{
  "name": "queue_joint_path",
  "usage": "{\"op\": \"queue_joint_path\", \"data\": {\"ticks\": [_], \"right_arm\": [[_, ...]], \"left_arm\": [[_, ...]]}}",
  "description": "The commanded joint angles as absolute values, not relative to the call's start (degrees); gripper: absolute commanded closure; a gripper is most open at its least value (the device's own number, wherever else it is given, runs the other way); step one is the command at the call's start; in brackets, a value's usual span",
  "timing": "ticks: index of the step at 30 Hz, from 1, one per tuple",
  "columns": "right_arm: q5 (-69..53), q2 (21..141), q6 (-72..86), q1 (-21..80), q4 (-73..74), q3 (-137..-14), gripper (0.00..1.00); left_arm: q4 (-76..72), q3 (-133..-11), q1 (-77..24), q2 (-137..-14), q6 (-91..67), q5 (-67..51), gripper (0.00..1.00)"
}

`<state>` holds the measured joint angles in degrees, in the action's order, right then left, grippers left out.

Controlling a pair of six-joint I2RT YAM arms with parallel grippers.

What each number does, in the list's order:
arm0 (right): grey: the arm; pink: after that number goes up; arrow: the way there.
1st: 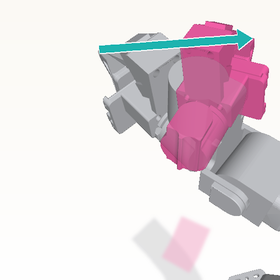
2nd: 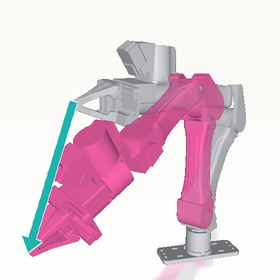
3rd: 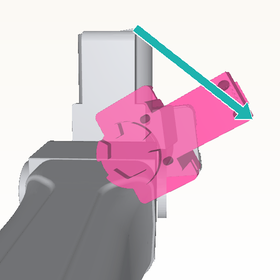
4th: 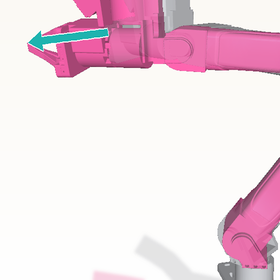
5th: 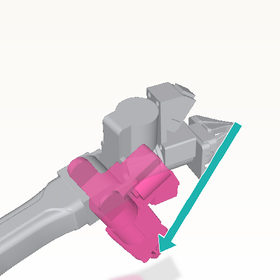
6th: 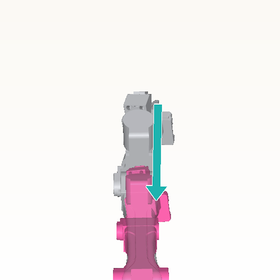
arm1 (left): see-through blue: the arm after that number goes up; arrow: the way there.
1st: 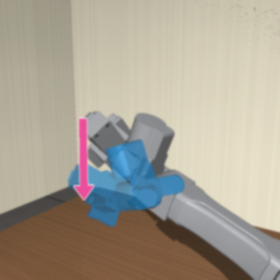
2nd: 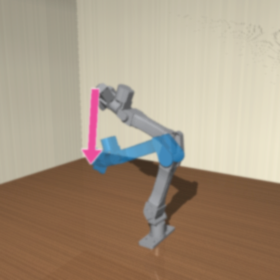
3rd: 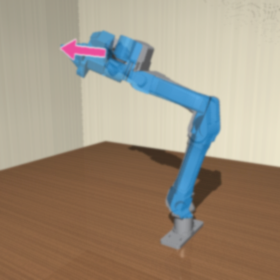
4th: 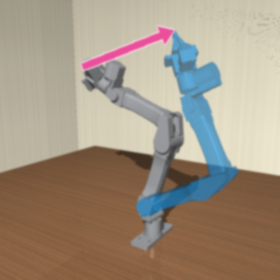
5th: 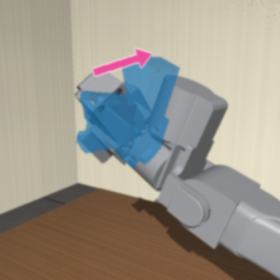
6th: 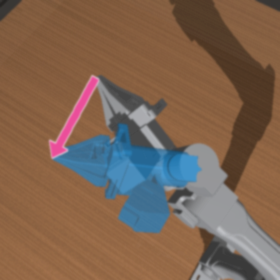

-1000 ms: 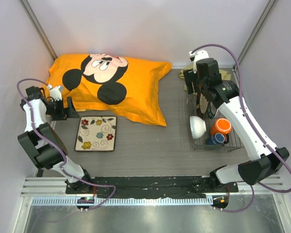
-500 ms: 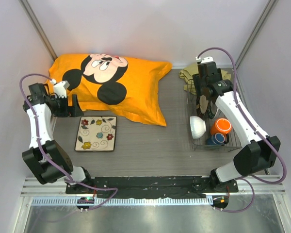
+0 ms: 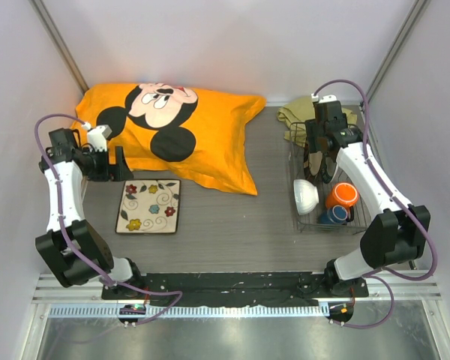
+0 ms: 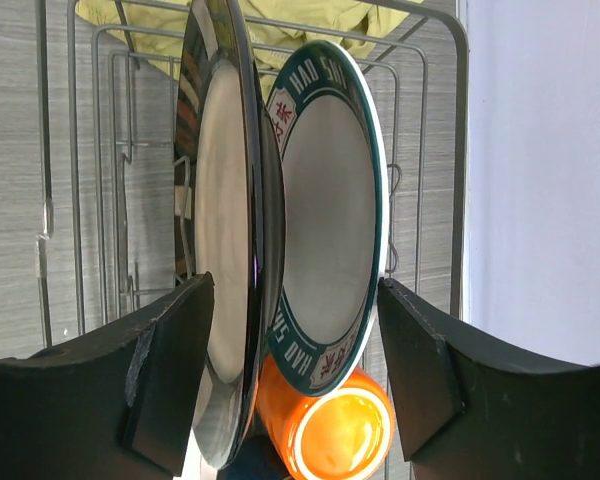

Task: Unload the mixed dishes from the dish rack
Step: Pick up the plate from the dish rack.

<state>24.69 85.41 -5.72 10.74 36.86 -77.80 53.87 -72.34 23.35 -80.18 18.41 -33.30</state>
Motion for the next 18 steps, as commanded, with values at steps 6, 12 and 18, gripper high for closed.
{"op": "queue_joint_path", "data": {"ticks": [6, 12, 18], "right_arm": [[22.7, 84.9, -4.3, 10.5, 33.2, -77.2, 0.3], [22.1, 84.0, -4.2, 10.5, 35.5, -80.3, 0.3], [22.1, 83.4, -4.6, 10.5, 36.5, -81.6, 0.3]], "left_arm": [[52.3, -70.9, 22.9, -79.3, 17.7, -34.5, 0.09], [51.9, -70.5, 22.8, -80.0, 17.6, -34.6, 0.09], [51.7, -70.1, 22.8, -80.1, 17.3, -34.9, 0.09]]}}
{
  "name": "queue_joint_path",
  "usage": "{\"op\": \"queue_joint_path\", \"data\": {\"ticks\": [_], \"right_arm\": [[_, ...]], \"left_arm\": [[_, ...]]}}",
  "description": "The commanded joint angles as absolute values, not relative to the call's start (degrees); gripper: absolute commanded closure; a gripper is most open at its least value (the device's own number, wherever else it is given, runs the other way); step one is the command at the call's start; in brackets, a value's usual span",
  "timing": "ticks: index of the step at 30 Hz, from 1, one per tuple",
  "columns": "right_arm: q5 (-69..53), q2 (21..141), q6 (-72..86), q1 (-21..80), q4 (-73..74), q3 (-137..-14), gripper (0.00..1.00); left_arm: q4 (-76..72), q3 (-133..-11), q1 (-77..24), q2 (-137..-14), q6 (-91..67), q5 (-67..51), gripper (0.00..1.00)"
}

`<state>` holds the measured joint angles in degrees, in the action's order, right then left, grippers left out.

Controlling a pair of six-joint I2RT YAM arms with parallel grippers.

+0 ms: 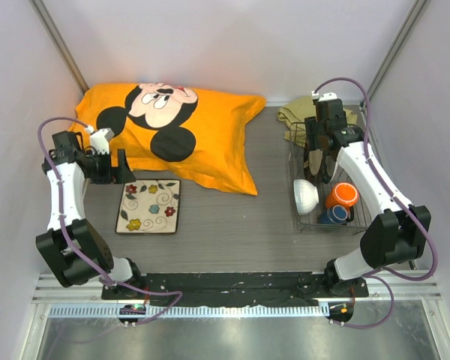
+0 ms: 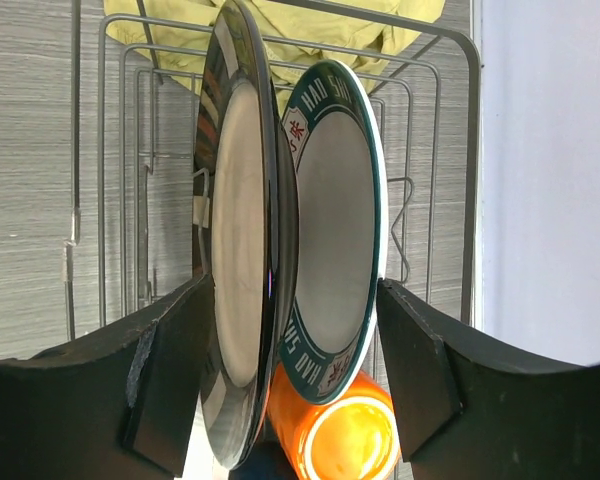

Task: Unload the mixed dishes from the dish rack
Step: Pick up the plate from the dish rack.

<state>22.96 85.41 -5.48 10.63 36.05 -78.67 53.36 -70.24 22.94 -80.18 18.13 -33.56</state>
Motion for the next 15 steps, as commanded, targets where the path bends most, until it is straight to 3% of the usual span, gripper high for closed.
{"op": "queue_joint_path", "data": {"ticks": [1, 15], "right_arm": [[22.1, 83.4, -4.6, 10.5, 36.6, -81.7, 0.3], [21.4, 84.7, -4.9, 10.5, 37.0, -82.3, 0.31]], "left_arm": [[51.6, -70.0, 22.8, -80.1, 17.3, -35.1, 0.09], [51.2, -69.4, 22.8, -80.2, 17.4, -34.8, 0.09]]}}
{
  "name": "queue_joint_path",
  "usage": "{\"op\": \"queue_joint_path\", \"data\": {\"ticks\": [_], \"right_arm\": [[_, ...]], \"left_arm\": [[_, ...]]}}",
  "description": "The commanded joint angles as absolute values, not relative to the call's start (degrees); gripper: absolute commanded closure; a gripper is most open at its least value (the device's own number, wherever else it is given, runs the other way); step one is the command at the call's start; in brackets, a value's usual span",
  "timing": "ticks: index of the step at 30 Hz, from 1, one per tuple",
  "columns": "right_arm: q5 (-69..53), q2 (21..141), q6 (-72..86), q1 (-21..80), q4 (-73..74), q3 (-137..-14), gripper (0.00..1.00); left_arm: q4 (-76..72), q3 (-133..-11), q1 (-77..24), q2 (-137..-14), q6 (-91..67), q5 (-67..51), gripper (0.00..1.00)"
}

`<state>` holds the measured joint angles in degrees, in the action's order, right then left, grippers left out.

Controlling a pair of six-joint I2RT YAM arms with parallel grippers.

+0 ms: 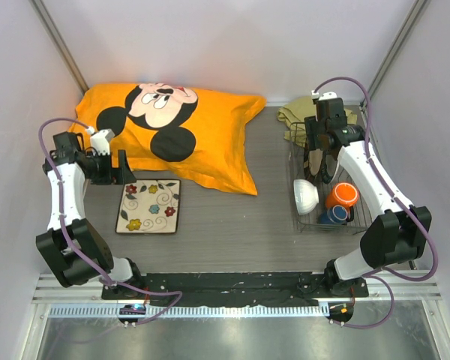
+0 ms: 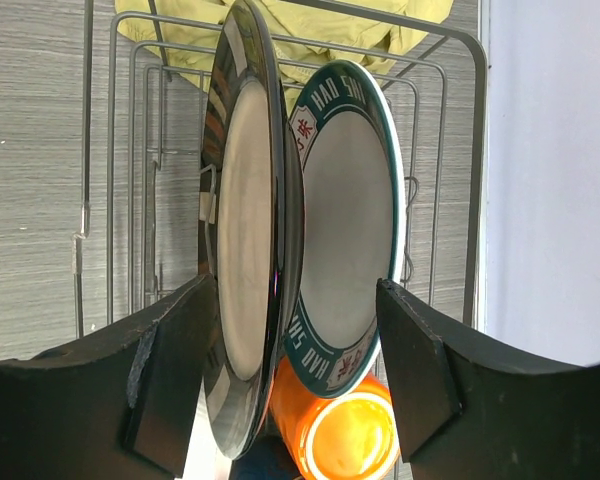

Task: Unload the mixed dishes from the dish rack
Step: Pick up the plate from the dish rack.

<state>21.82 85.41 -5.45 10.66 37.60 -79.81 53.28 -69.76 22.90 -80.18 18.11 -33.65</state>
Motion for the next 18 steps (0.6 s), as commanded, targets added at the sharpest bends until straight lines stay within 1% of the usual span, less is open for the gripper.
{"op": "queue_joint_path", "data": {"ticks": [1, 18], "right_arm": [[21.3, 84.8, -5.0, 10.5, 37.0, -82.2, 0.3], [21.4, 86.0, -6.8, 12.0, 36.0, -81.9, 0.34]], "left_arm": [[51.2, -69.4, 22.8, -80.3, 17.5, -34.7, 0.09], [50.5, -69.2, 22.7, -81.4, 17.3, -34.4, 0.09]]}}
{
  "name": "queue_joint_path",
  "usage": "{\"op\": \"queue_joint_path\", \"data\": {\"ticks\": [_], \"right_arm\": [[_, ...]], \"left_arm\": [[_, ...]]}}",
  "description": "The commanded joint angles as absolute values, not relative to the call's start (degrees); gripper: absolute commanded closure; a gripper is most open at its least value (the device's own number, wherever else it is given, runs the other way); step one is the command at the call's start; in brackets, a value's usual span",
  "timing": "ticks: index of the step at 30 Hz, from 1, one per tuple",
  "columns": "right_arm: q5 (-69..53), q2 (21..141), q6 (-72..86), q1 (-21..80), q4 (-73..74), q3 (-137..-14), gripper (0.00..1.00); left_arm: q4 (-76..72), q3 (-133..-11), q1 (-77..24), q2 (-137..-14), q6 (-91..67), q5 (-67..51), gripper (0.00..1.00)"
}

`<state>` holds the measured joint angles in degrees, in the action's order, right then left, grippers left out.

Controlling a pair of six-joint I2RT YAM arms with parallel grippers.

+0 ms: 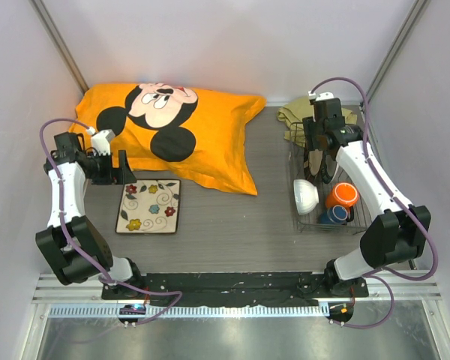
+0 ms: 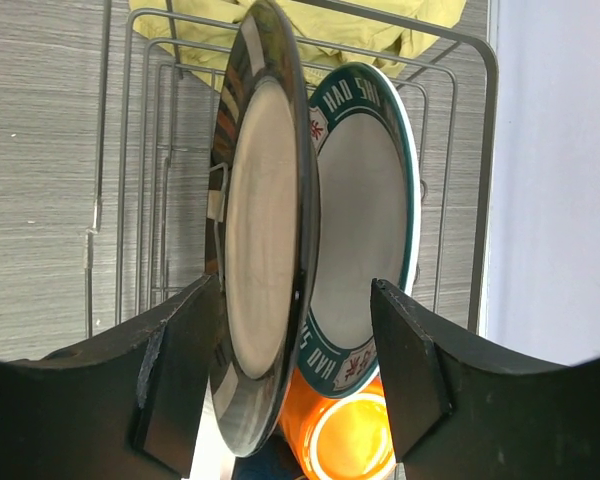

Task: Unload the mixed dishes from the dish rack
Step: Pick up the plate from the dish rack.

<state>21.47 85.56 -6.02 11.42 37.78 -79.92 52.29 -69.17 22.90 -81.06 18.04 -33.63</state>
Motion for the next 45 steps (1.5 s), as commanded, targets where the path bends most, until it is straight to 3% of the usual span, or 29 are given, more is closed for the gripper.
{"op": "queue_joint_path", "data": {"ticks": [1, 19, 33, 45], "right_arm": [[21.6, 86.3, -6.8, 12.0, 36.0, -81.8, 0.34], [20.5, 91.4, -5.6, 11.3, 33.0, -80.5, 0.39], [15.4, 94.7, -4.0, 7.8, 33.0, -81.1, 0.54], [13.1, 94.8, -3.2, 7.4, 34.5, -82.4, 0.86]], "left_arm": [[50.4, -69.2, 22.7, -81.4, 17.3, -34.4, 0.09], [50.3, -67.9, 22.7, -81.4, 18.5, -33.8, 0.09], [50.3, -67.7, 22.8, -81.7, 18.6, -34.0, 0.09], [50.7, -67.8, 22.8, -81.2, 18.6, -33.8, 0.09]]}}
